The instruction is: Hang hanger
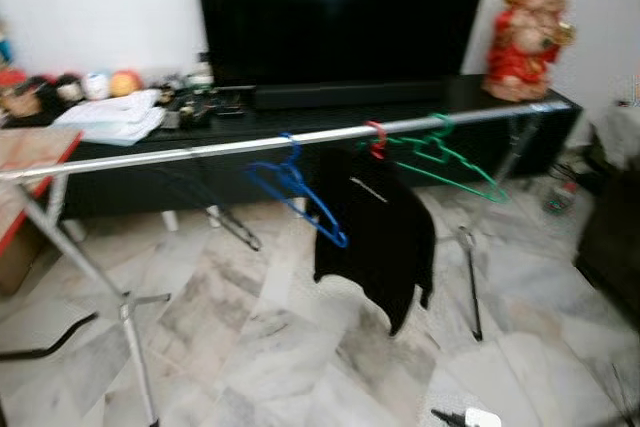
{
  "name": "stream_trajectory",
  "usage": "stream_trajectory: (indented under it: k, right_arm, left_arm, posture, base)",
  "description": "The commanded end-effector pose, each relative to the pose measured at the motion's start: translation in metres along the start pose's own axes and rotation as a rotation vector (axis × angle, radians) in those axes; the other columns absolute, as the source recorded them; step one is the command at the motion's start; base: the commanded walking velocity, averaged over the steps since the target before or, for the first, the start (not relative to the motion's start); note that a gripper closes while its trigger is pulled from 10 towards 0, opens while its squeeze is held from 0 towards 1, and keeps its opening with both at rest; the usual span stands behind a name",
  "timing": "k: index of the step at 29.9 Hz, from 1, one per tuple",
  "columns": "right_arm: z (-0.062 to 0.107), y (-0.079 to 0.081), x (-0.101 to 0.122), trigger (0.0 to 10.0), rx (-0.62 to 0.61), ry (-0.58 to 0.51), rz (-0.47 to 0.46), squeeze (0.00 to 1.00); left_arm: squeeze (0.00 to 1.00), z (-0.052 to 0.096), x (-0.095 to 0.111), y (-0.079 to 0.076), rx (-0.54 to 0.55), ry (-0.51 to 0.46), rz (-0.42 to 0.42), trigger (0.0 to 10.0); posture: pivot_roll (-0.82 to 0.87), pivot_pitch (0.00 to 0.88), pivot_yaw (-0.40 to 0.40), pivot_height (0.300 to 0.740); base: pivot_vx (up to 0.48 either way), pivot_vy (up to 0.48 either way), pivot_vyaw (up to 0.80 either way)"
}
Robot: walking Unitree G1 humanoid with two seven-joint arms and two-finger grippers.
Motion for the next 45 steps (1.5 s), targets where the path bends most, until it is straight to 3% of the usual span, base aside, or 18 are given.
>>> stream_trajectory:
  k: [1, 6, 10, 15, 45]
  right_arm:
    - [-0.0011, 0.0078, 0.0045, 10.0, 0.015, -0.010, -0.003, 0.00]
    - [-0.0012, 0.0083, 0.0051, 10.0, 0.018, -0.012, 0.004, 0.00]
    - [-0.0012, 0.0087, 0.0050, 10.0, 0.020, -0.011, 0.006, 0.00]
    - [-0.0011, 0.0090, 0.0044, 10.0, 0.019, -0.010, 0.004, 0.00]
    - [-0.0008, 0.0103, 0.0025, 10.0, 0.027, -0.006, 0.012, 0.00]
  left_arm:
    - [0.00, 0.0000, 0.0024, 0.0069, 0.014, -0.003, -0.029, 10.0]
    - [0.00, 0.0000, 0.0024, 0.0065, 0.014, -0.003, -0.032, 10.0]
    - [0.00, -0.0003, 0.0042, 0.0066, 0.011, -0.006, -0.092, 10.0]
    - [0.00, -0.0001, 0.0026, 0.0066, 0.011, -0.002, -0.063, 10.0]
    - [0.00, 0.0003, 0.0027, 0.0061, 0.002, -0.009, -0.090, 10.0]
  posture:
    - [0.03, 0.000, 0.054, 0.740]
    - [0.03, 0.000, 0.051, 0.740]
    - [0.03, 0.000, 0.053, 0.740]
    - [0.02, 0.000, 0.059, 0.740]
    - [0.03, 0.000, 0.062, 0.740]
  base:
    - [0.000, 0.000, -0.80]
    - [0.000, 0.000, -0.80]
    - [0.000, -0.240, -0.80]
    - [0.000, -0.288, -0.80]
    - [0.000, 0.000, -0.80]
Point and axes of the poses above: a point about 5 cm out from each wrist's last joint towards the gripper, its own z axis pointing back from the gripper into the wrist, its own x axis along the axis of the wrist's last joint, y = z × x, the point moved 5 cm from there along -z, pointing out of the wrist towards the gripper, and after that the axes turned 5 degrees about -z, right-handed, at the moved point
